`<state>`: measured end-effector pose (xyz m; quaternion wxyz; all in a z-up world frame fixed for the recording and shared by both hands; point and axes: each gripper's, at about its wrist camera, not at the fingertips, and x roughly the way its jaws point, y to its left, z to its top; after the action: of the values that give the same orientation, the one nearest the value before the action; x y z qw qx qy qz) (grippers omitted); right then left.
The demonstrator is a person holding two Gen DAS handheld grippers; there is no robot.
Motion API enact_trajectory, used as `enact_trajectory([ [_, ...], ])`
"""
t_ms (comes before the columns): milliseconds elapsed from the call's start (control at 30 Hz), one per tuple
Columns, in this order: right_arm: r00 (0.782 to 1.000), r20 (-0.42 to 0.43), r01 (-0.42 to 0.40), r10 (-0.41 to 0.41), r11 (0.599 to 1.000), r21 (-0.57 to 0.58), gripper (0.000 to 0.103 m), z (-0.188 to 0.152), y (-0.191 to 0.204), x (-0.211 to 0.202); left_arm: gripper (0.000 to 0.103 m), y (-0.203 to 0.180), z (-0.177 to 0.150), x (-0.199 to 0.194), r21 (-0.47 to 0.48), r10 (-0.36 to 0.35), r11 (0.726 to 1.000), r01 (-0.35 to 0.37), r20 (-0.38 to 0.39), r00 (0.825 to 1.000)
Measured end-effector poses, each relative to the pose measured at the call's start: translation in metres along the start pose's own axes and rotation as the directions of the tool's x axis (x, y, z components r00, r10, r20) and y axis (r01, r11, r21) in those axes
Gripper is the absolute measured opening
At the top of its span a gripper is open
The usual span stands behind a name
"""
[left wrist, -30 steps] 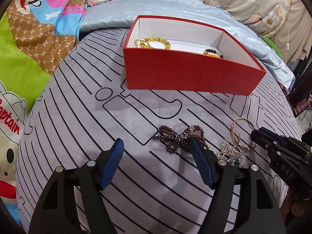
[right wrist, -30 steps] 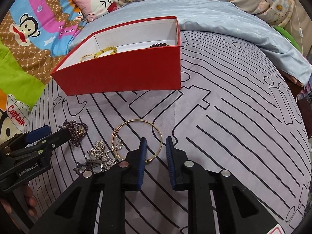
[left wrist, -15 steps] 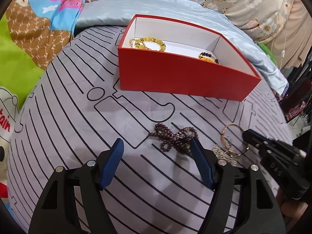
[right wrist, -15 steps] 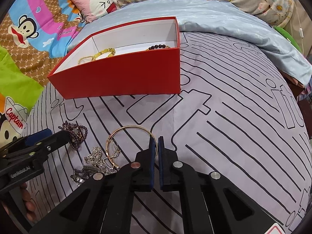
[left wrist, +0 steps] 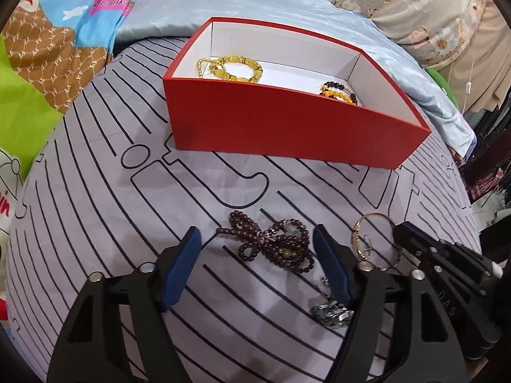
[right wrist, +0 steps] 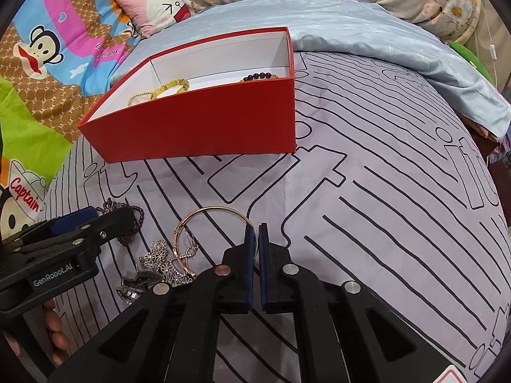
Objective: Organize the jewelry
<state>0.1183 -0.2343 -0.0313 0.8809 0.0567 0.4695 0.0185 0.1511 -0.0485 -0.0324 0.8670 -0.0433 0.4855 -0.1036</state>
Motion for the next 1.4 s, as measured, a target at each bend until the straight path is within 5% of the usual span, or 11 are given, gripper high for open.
enact_trajectory([
  [400,1.000,-0.002,-0.015,0.015,1.000,0.000,0.002,-0.001,0.005,-0.002,0.017,0.018,-0.001,-0.008,-0.006,-0.014,1.000,0.014,-0.007,1.000],
  [1400,0.988,0.146,-0.045,0.054,0.997,-0.062,0.001,0.034,0.025,-0.053,0.015,0.028,0.025,-0.061,0.014,-0.030,0.999,0.029,0.113,0.993],
])
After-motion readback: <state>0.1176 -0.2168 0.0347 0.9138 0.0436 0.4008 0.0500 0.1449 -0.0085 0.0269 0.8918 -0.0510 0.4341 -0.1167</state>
